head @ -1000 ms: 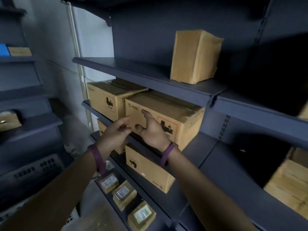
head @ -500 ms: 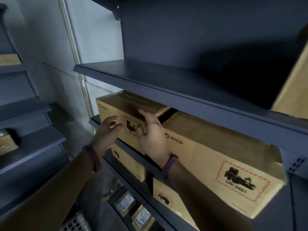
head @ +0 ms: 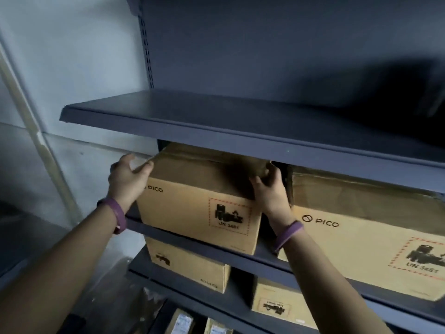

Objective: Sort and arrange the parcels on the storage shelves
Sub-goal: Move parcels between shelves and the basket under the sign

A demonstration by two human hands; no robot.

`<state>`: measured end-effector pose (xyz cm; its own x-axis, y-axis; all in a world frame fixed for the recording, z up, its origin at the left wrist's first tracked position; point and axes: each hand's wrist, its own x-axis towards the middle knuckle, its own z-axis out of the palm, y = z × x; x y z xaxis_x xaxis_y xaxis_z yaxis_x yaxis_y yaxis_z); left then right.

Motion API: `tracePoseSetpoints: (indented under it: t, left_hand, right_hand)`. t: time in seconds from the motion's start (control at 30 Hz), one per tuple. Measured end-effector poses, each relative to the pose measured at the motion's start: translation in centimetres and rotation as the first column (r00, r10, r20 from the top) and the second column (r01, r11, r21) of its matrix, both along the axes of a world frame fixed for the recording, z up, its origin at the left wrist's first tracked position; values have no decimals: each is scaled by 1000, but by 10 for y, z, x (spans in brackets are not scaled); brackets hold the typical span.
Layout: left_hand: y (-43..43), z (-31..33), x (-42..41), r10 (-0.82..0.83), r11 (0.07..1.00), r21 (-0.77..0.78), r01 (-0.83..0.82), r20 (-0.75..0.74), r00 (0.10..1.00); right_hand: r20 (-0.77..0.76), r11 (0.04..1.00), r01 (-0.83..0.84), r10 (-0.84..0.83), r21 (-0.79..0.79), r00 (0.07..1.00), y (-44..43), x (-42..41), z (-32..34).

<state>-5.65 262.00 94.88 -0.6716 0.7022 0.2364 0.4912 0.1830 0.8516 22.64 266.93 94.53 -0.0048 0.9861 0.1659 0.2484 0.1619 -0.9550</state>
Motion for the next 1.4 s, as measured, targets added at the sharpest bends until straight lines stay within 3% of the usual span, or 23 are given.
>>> tracePoseSetpoints:
  t: [0.13, 0.3, 0.47, 0.7, 0.93, 1.13, 1.4]
  left_hand:
    - [16, -7, -27, -177, 983, -9, 181, 155, 972]
    - [25, -14, -41, -310, 941, -16, 337, 353, 883]
    - [17, -14, -43, -376, 918, 11, 397, 347, 859]
    - [-30, -5, -36, -347, 936, 74, 343, 334, 876]
    - [-113, 10, -20, -273, 962, 118, 246, 360, 892]
    - [-189, 1, -1, -163, 984, 2, 177, 397, 903]
    - [-255, -22, 27, -141, 976, -90, 196, 422, 895]
  right_hand:
    - [-149, 980, 115, -140, -166, 979, 4, -2, -5]
    - [-232, 953, 77, -149, -293, 961, -9, -8, -6]
    - [-275, 939, 17, -118, -344, 954, -17, -10, -3]
    - [-244, 949, -24, -56, -315, 968, -42, 0, -2]
    - [-235, 947, -191, 130, -258, 963, -97, 21, 13]
    - [-281, 939, -291, 233, -183, 931, -150, 55, -6]
    - [-349, 890, -431, 360, -149, 865, -191, 86, -45]
